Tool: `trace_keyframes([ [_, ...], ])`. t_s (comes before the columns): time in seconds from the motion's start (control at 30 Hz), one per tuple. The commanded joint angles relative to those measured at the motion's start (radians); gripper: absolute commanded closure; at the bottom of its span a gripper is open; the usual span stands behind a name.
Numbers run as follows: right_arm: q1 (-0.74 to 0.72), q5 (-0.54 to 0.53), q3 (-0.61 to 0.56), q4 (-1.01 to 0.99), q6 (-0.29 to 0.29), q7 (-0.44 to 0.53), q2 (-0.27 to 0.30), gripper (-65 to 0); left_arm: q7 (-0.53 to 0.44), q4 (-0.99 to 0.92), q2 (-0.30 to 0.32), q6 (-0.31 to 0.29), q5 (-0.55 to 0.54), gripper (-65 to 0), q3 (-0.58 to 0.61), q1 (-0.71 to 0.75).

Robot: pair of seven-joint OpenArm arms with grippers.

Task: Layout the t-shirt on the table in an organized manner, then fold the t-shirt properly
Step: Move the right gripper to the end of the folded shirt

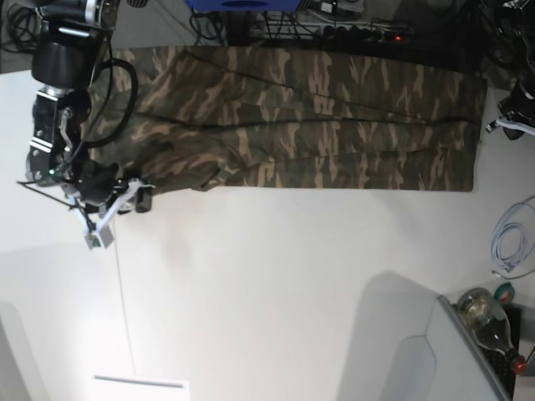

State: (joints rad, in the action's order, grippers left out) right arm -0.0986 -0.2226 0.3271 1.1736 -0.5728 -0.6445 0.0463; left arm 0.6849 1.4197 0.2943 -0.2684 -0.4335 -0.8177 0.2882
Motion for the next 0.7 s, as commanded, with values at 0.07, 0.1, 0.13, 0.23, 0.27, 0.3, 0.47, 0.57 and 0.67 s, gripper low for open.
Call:
trace_keyframes([
  [0.07,-0.023,-0.018,0.000,0.022,-0.002,-0.067,0.005,-10.8,-0.020,0.013,0.024,-0.004,-0.005,0.0,-0.015,0.001],
  [0.1,-0.025,-0.036,0.000,0.022,-0.002,-0.079,0.005,-13.2,-0.020,0.013,0.024,-0.004,-0.005,0.0,-0.015,0.001],
  [0.13,-0.025,-0.060,0.000,0.022,-0.002,-0.080,0.005,-16.5,-0.020,0.013,0.024,-0.004,-0.005,0.0,-0.015,0.001],
  [0.23,-0.020,-0.130,0.002,0.024,-0.002,-0.082,0.011,-31.4,-0.020,0.013,0.024,-0.004,-0.005,0.0,-0.013,0.001],
  [0.27,-0.019,-0.151,0.004,0.025,-0.002,-0.082,0.013,-38.1,-0.020,0.013,0.024,-0.004,-0.005,0.0,-0.013,0.001],
  [0.3,-0.019,-0.169,0.005,0.025,-0.002,-0.082,0.014,-44.4,-0.020,0.013,0.024,-0.004,-0.005,0.0,-0.013,0.001],
  [0.47,-0.016,-0.179,0.000,0.016,-0.002,-0.079,0.014,-52.8,-0.020,0.013,0.024,-0.004,-0.005,0.0,-0.013,0.007],
  [0.57,-0.014,-0.179,-0.001,0.015,-0.002,-0.082,0.014,-52.7,-0.020,0.013,0.024,-0.004,-0.005,0.0,-0.013,0.015],
  [0.67,-0.013,-0.177,-0.001,0.015,-0.002,-0.084,0.014,-47.7,-0.020,0.013,0.024,-0.004,-0.005,0.0,-0.013,0.015],
])
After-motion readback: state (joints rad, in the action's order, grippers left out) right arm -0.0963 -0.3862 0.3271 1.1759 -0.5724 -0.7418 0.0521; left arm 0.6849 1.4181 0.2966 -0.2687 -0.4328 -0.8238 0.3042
